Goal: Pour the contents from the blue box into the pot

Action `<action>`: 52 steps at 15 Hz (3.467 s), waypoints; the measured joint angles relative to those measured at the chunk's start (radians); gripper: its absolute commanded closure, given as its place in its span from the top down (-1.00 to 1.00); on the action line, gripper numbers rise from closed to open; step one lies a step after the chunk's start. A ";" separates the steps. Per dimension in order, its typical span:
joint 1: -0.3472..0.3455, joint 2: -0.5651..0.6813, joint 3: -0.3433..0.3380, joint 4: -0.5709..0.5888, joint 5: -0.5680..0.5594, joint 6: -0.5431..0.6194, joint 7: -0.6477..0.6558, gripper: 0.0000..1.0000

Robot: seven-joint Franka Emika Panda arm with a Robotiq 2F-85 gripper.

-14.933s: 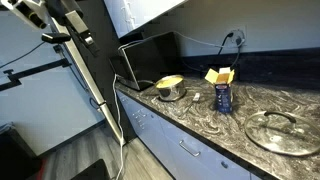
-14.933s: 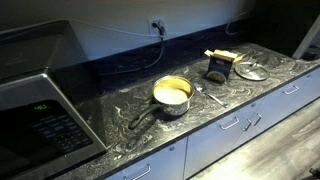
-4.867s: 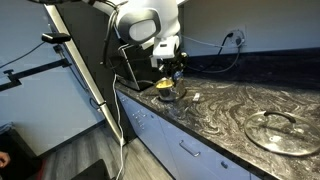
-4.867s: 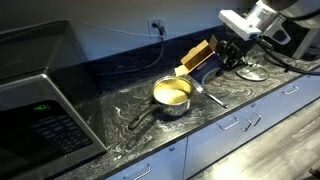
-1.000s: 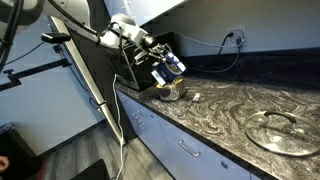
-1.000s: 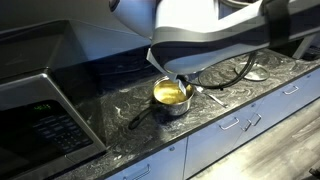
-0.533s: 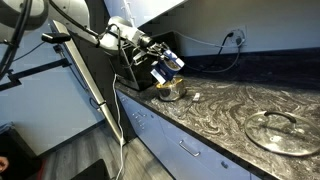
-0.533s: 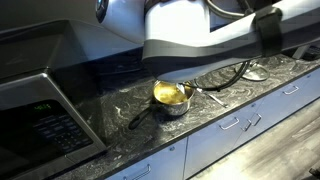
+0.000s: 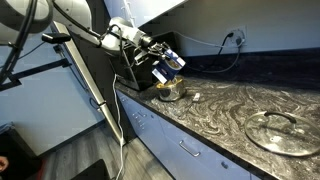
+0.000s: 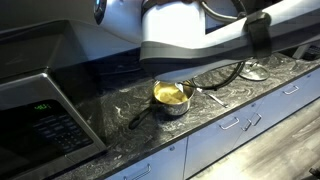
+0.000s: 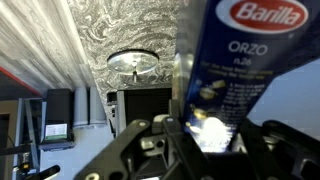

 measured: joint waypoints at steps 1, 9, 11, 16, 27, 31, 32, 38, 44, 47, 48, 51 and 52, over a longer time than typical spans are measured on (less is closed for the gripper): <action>-0.004 0.000 0.000 0.003 0.003 0.000 0.000 -0.72; -0.116 -0.026 0.004 0.029 0.205 0.030 -0.047 -0.72; -0.154 -0.044 0.004 0.028 0.285 0.061 -0.063 -0.72; -0.245 -0.116 -0.005 0.000 0.514 0.179 -0.135 -0.72; -0.415 -0.338 -0.082 -0.310 0.896 0.502 -0.218 -0.72; -0.477 -0.404 -0.117 -0.490 1.044 0.676 -0.234 -0.72; -0.493 -0.414 -0.123 -0.537 1.091 0.722 -0.247 -0.72; -0.557 -0.430 -0.129 -0.791 1.486 1.038 -0.477 -0.72; -0.714 -0.429 0.080 -0.885 2.018 1.278 -0.850 -0.72; -0.735 -0.411 0.120 -0.885 2.272 1.320 -1.064 -0.72; -0.735 -0.400 0.123 -0.885 2.334 1.330 -1.119 -0.72; -0.733 -0.348 0.126 -0.880 2.452 1.356 -1.230 -0.72; -0.732 -0.329 0.127 -0.875 2.480 1.362 -1.255 -0.72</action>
